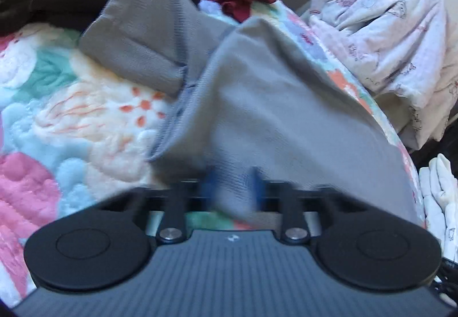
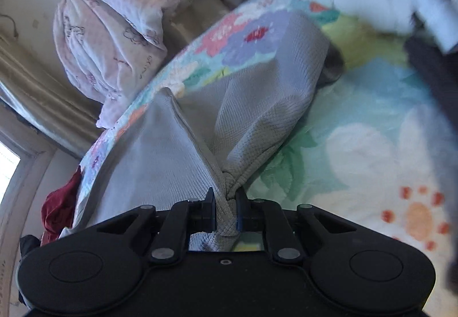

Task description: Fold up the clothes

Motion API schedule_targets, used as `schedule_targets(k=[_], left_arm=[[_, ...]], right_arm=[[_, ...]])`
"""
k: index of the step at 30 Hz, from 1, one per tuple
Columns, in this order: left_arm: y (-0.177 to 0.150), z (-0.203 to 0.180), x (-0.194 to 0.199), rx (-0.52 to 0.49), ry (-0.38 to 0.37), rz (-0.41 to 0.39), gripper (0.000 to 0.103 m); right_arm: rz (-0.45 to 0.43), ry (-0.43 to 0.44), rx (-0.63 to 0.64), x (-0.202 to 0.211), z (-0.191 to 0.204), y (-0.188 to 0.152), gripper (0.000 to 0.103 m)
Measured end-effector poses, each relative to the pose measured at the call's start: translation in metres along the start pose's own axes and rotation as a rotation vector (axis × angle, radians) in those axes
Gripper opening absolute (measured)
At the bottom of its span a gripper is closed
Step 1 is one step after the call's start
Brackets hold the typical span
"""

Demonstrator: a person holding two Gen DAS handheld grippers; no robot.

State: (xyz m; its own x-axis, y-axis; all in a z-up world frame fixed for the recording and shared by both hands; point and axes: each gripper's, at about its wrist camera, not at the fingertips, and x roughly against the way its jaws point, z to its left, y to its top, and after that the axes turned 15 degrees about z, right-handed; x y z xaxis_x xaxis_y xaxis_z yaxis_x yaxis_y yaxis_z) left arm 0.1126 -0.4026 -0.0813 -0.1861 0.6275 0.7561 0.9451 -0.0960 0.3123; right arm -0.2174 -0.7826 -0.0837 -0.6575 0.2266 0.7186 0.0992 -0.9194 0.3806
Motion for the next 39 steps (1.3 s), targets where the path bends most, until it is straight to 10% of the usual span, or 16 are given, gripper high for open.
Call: schedule_targets(k=[7, 13, 17, 20, 22, 24, 26, 32, 39], left_arm=[[0.002, 0.014, 0.005, 0.104, -0.003, -0.008, 0.017], [0.009, 0.016, -0.002, 0.134, -0.123, -0.022, 0.076], [0.011, 0.004, -0.01, 0.058, -0.09, -0.051, 0.081], [0.009, -0.002, -0.009, -0.007, 0.005, -0.082, 0.046], [0.01, -0.005, -0.008, -0.062, 0.106, -0.091, 0.0], [0.013, -0.005, -0.007, -0.084, 0.115, -0.104, 0.0], [0.014, -0.015, 0.002, -0.177, 0.182, -0.167, 0.0], [0.009, -0.044, 0.06, -0.38, 0.252, -0.298, 0.0], [0.002, 0.004, 0.038, -0.11, 0.143, -0.044, 0.003]], right_arm=[[0.062, -0.151, 0.086, -0.009, 0.006, 0.002, 0.011], [0.066, -0.021, -0.117, 0.01, -0.022, -0.006, 0.041], [0.083, 0.105, -0.237, 0.011, -0.037, -0.021, 0.05], [0.093, 0.142, -0.224, 0.004, -0.032, -0.024, 0.061], [0.095, 0.14, -0.196, -0.004, -0.026, -0.023, 0.064], [0.079, 0.103, -0.119, -0.009, -0.017, -0.021, 0.062], [0.059, 0.067, -0.034, -0.011, -0.007, -0.019, 0.009], [0.01, 0.099, 0.136, 0.035, 0.008, -0.009, 0.006], [0.152, -0.08, 0.13, 0.013, 0.006, -0.015, 0.007]])
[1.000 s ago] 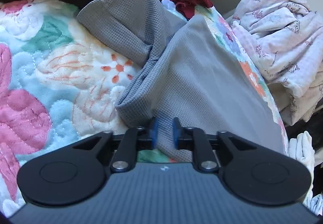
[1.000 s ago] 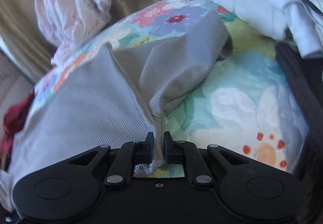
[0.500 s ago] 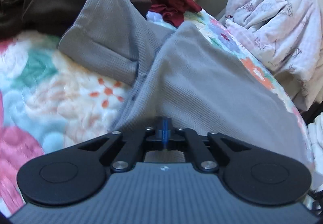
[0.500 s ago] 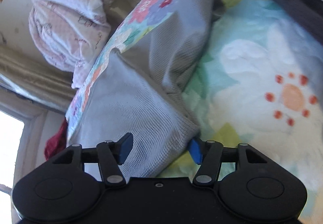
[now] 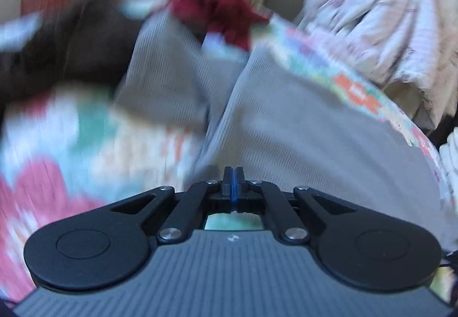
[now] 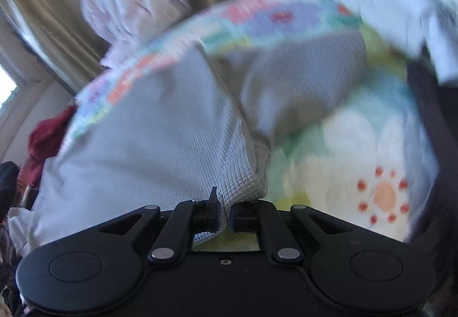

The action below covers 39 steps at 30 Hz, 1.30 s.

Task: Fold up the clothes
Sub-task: 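Grasp the folded shirt edge with the right gripper while the left gripper grasps it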

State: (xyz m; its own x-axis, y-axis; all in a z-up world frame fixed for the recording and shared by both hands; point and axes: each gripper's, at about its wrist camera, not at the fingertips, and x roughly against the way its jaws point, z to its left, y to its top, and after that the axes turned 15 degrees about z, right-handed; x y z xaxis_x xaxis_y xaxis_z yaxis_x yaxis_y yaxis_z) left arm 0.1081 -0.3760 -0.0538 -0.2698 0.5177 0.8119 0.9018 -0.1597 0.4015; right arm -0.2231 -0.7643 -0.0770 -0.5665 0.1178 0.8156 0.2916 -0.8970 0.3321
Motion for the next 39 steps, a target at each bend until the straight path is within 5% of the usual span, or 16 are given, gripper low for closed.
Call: schedule_targets(k=[4, 8, 12, 16, 18, 21, 23, 25, 26, 27, 31, 35, 39], left_arm=[[0.005, 0.021, -0.007, 0.127, -0.05, 0.06, 0.016], [0.006, 0.02, -0.014, 0.135, -0.07, 0.078, 0.035], [0.004, 0.005, -0.009, -0.029, 0.076, 0.056, 0.042], [0.004, -0.015, -0.001, -0.208, 0.306, -0.001, 0.071], [0.011, -0.015, -0.005, -0.235, 0.298, 0.007, 0.078], [0.024, -0.002, -0.023, -0.167, 0.266, 0.061, 0.102], [0.028, 0.008, -0.03, -0.109, 0.232, 0.058, 0.103], [0.028, 0.01, -0.03, -0.092, 0.202, 0.015, 0.096], [0.026, 0.007, -0.031, -0.119, 0.176, 0.01, 0.082], [0.024, 0.001, -0.031, -0.163, 0.169, 0.014, 0.044], [0.014, -0.02, -0.035, -0.311, 0.19, 0.005, 0.006], [0.02, -0.014, -0.013, -0.245, 0.144, -0.029, 0.005], [0.012, -0.013, 0.044, -0.207, 0.063, -0.051, 0.005]], right_arm=[[-0.011, -0.012, -0.006, 0.0, 0.001, 0.001, 0.008], [-0.002, 0.024, -0.056, -0.002, -0.009, 0.003, 0.01], [0.008, 0.064, -0.105, -0.008, -0.016, 0.001, 0.011], [0.019, 0.065, -0.105, -0.011, -0.016, 0.001, 0.011], [0.023, 0.067, -0.111, -0.013, -0.016, 0.002, 0.011], [0.033, 0.072, -0.125, -0.016, -0.017, 0.005, 0.012], [0.035, 0.076, -0.123, -0.015, -0.018, 0.005, 0.012], [0.037, 0.088, -0.128, -0.015, -0.02, 0.004, 0.012], [0.04, 0.097, -0.136, -0.016, -0.022, 0.005, 0.012], [0.042, 0.107, -0.145, -0.017, -0.024, 0.006, 0.012], [0.054, 0.116, -0.128, -0.023, -0.024, 0.011, 0.012], [0.048, 0.078, 0.006, -0.018, -0.007, 0.023, 0.011], [-0.014, 0.149, 0.196, 0.034, 0.012, 0.032, 0.008]])
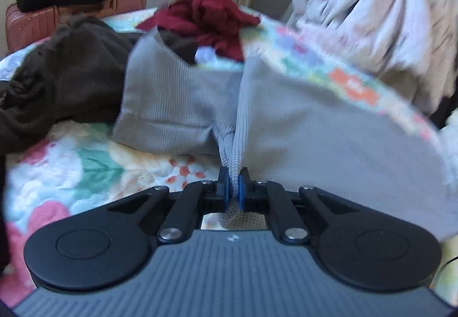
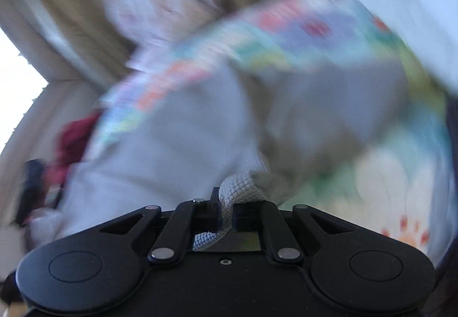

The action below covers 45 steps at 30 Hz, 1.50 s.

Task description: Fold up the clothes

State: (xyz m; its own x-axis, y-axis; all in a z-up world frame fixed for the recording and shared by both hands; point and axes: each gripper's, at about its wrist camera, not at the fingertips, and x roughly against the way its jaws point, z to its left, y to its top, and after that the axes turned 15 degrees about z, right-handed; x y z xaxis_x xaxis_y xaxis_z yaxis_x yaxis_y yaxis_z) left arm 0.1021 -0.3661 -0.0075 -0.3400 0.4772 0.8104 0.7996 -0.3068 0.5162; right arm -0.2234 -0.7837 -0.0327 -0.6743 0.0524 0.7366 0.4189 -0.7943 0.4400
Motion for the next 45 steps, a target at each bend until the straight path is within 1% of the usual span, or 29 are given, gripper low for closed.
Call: schedule_targets(k=[2, 4, 6, 8, 9, 11, 12, 13, 14, 15, 16, 18, 19, 22, 23, 24, 25, 26, 27, 29, 30, 31, 33, 35, 36, 37, 39, 42, 45], left_arm=[[-0.01, -0.007, 0.015, -0.019, 0.015, 0.022, 0.005], [-0.023, -0.005, 0.01, 0.021, -0.013, 0.093, 0.005], [-0.034, -0.007, -0.004, 0.01, 0.023, 0.157, 0.005], [-0.04, -0.012, -0.016, -0.019, 0.07, 0.203, 0.005], [-0.037, -0.016, -0.016, -0.043, 0.086, 0.197, 0.006], [-0.027, -0.025, -0.004, -0.099, 0.103, 0.151, 0.008], [-0.021, -0.026, 0.005, -0.122, 0.105, 0.125, 0.009], [-0.012, -0.023, 0.015, -0.135, 0.102, 0.099, 0.011], [-0.001, -0.019, 0.023, -0.143, 0.096, 0.074, 0.013], [0.01, -0.015, 0.032, -0.151, 0.09, 0.049, 0.018], [0.022, -0.007, 0.038, -0.15, 0.089, 0.032, 0.029], [0.048, 0.013, 0.044, -0.146, 0.099, 0.021, 0.043], [0.059, 0.022, 0.043, -0.162, 0.112, 0.034, 0.044], [0.085, 0.046, 0.031, -0.18, 0.131, 0.067, 0.046], [0.09, 0.053, 0.025, -0.155, 0.135, 0.067, 0.044], [0.093, 0.058, 0.019, -0.133, 0.136, 0.059, 0.041], [0.096, 0.062, 0.011, -0.119, 0.135, 0.047, 0.041], [0.098, 0.063, 0.005, -0.122, 0.132, 0.04, 0.041], [0.099, 0.063, -0.001, -0.128, 0.111, 0.036, 0.041], [0.096, 0.069, -0.012, -0.122, 0.001, 0.048, 0.043], [0.095, 0.072, -0.018, -0.113, -0.043, 0.069, 0.046], [0.093, 0.075, -0.025, -0.105, -0.057, 0.09, 0.046], [0.088, 0.079, -0.036, -0.106, -0.022, 0.088, 0.044], [0.085, 0.079, -0.046, -0.142, -0.002, 0.097, 0.012], [0.085, 0.078, -0.046, -0.153, -0.024, 0.097, 0.003], [0.084, 0.078, -0.045, -0.157, -0.054, 0.093, 0.003], [0.081, 0.081, -0.033, -0.141, -0.109, 0.043, 0.002], [0.075, 0.094, -0.009, -0.088, -0.115, -0.019, 0.003], [0.072, 0.114, 0.001, 0.004, -0.194, -0.017, 0.003]], right_arm=[[0.013, -0.045, 0.075, 0.022, 0.01, 0.0, 0.008], [0.064, -0.129, 0.119, 0.021, 0.014, -0.004, 0.008], [0.123, -0.201, 0.139, 0.013, 0.012, -0.01, 0.008], [0.176, -0.222, 0.097, -0.004, -0.002, -0.017, 0.008], [0.197, -0.213, 0.063, -0.014, -0.012, -0.02, 0.008], [0.234, -0.254, 0.036, -0.025, -0.018, -0.025, 0.011], [0.228, -0.29, 0.044, -0.023, -0.014, -0.026, 0.012], [0.205, -0.331, 0.065, -0.016, -0.006, -0.027, 0.019], [0.182, -0.373, 0.086, -0.01, 0.002, -0.028, 0.031], [0.148, -0.424, 0.116, -0.003, 0.014, -0.031, 0.035], [0.107, -0.482, 0.153, 0.005, 0.03, -0.035, 0.036], [0.022, -0.598, 0.226, 0.021, 0.062, -0.042, 0.036], [-0.007, -0.604, 0.271, 0.023, 0.08, -0.047, 0.036], [-0.07, -0.515, 0.42, 0.02, 0.142, -0.065, 0.039], [-0.066, -0.441, 0.469, 0.013, 0.163, -0.071, 0.039], [-0.039, -0.35, 0.517, 0.0, 0.184, -0.077, 0.039], [-0.011, -0.269, 0.567, -0.014, 0.204, -0.084, 0.039], [0.01, -0.222, 0.631, -0.028, 0.226, -0.093, 0.039], [0.024, -0.2, 0.704, -0.043, 0.248, -0.103, 0.039], [0.051, -0.151, 0.845, -0.07, 0.288, -0.121, 0.039], [0.06, -0.123, 0.909, -0.081, 0.305, -0.129, 0.039], [0.075, -0.091, 0.929, -0.089, 0.317, -0.134, 0.039], [0.112, -0.02, 0.907, -0.101, 0.336, -0.14, 0.039], [0.137, 0.021, 0.865, -0.114, 0.343, -0.141, 0.039], [0.146, 0.031, 0.847, -0.12, 0.346, -0.141, 0.039], [0.153, 0.041, 0.829, -0.126, 0.349, -0.14, 0.039], [0.16, 0.053, 0.817, -0.139, 0.357, -0.143, 0.039], [0.155, 0.05, 0.862, -0.16, 0.377, -0.15, 0.039], [0.155, 0.032, 0.915, -0.173, 0.393, -0.154, 0.04]])
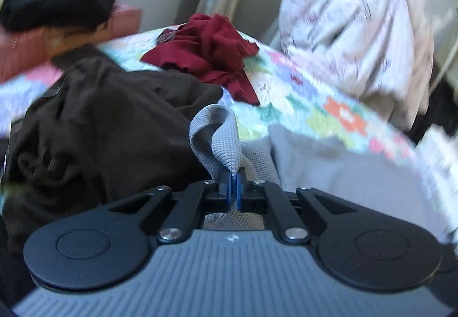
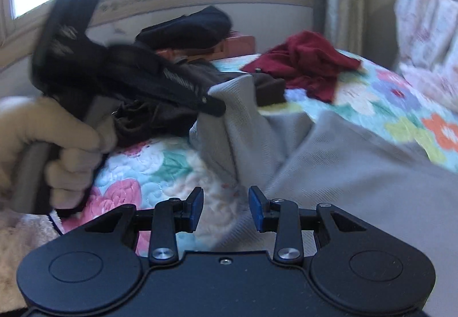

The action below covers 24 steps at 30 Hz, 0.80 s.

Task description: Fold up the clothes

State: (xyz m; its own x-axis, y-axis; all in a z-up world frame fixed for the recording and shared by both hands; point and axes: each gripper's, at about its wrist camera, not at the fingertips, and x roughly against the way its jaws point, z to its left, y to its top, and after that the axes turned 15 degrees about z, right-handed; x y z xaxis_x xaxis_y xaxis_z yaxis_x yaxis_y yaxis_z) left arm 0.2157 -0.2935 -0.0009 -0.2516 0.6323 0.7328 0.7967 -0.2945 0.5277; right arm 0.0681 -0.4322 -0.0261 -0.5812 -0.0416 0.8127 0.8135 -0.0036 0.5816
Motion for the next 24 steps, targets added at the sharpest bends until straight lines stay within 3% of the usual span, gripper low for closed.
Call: schedule_targets(k=[5, 12, 13, 15, 16, 20, 24], left_arm=[[-0.016, 0.004, 0.002, 0.007, 0.037, 0.067, 0.003], [-0.014, 0.021, -0.001, 0.099, -0.027, 0.067, 0.004], [-0.014, 0.021, -0.002, 0.096, -0.03, 0.068, 0.004], [-0.014, 0.019, -0.004, 0.088, -0.028, 0.076, 0.004], [-0.014, 0.019, -0.005, 0.087, -0.026, 0.076, 0.004], [-0.013, 0.024, -0.001, 0.127, -0.072, 0.049, 0.005], [-0.012, 0.036, 0.0, 0.204, -0.132, 0.042, 0.011]], right_arm=[[0.019, -0.088, 0.085, -0.018, 0.018, 0.015, 0.045], [0.083, -0.19, 0.253, -0.051, 0.045, 0.018, 0.051], [0.103, -0.225, 0.269, -0.058, 0.048, 0.02, 0.048], [0.136, -0.289, 0.258, -0.069, 0.049, 0.027, 0.032], [0.132, -0.287, 0.21, -0.069, 0.044, 0.032, 0.009], [0.083, -0.155, -0.03, -0.052, 0.01, 0.041, 0.006], [0.059, -0.03, -0.163, -0.038, -0.016, 0.037, 0.006]])
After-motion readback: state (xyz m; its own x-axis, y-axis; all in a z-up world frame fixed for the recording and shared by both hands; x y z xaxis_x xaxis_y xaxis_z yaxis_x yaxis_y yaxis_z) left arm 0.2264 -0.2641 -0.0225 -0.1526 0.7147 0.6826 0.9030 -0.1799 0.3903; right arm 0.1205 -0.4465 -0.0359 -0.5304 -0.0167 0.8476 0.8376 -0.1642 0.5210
